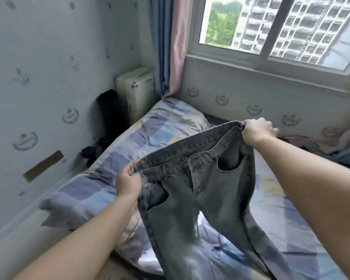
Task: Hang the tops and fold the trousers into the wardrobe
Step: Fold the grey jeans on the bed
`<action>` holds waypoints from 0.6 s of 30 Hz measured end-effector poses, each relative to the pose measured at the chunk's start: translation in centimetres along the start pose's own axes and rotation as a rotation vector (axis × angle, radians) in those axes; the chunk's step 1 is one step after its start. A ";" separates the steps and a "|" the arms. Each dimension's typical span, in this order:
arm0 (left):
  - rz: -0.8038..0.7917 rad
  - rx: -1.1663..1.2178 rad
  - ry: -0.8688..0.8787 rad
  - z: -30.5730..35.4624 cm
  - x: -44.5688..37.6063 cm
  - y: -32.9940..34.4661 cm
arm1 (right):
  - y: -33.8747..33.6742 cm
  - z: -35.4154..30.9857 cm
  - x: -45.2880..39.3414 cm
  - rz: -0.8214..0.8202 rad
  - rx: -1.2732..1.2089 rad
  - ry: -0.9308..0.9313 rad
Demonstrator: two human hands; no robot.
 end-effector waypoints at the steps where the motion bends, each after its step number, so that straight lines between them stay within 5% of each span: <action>1: 0.006 -0.065 0.015 -0.7 -1.1 -1.5 | 0.9 -2.0 0.0 -0.003 0.032 -0.039; 7: -0.052 -0.532 0.115 -5.3 -8.4 -7.7 | 6.0 -13.7 -0.2 -0.016 0.026 -0.251; 18: -0.185 -0.700 -0.093 -16.1 -26.0 -13.4 | 20.4 -35.1 -4.5 -0.232 -0.271 -0.185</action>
Point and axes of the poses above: each hand's wrist, its own x-axis away from the middle knuckle, its own y-axis out of the palm, z = x × y, the point moved 9 cm from there along -x, towards the middle knuckle, and after that the axes turned 2 degrees about z, right-handed, at the moved point
